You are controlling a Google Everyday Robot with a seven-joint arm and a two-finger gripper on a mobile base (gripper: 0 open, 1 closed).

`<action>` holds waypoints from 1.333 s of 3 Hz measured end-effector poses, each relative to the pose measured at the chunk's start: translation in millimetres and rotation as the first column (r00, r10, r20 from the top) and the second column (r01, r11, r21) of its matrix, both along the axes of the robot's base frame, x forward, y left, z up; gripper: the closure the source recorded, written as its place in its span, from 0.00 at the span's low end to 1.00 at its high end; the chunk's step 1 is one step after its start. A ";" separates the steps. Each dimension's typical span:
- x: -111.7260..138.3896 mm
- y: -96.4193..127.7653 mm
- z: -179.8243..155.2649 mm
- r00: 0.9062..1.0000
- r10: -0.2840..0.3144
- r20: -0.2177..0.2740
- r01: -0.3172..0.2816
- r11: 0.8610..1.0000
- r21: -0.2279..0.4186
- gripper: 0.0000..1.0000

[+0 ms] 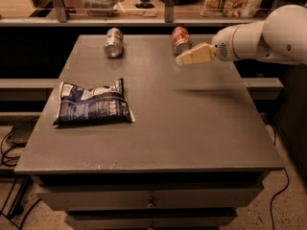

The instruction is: Pick coke can

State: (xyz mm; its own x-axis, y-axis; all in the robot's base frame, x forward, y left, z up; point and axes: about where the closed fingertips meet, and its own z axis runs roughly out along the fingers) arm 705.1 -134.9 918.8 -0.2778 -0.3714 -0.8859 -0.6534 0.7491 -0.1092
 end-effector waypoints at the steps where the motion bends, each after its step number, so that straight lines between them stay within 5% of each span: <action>1: 37.2 -6.8 -2.4 1.000 -0.019 -0.003 0.019 0.998 0.052 0.00; 4: 71.7 9.8 -26.4 0.997 -0.072 0.003 0.071 0.990 0.125 0.00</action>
Offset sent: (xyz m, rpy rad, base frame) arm 0.0279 -0.0039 -0.0070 0.0398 0.0117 -0.0143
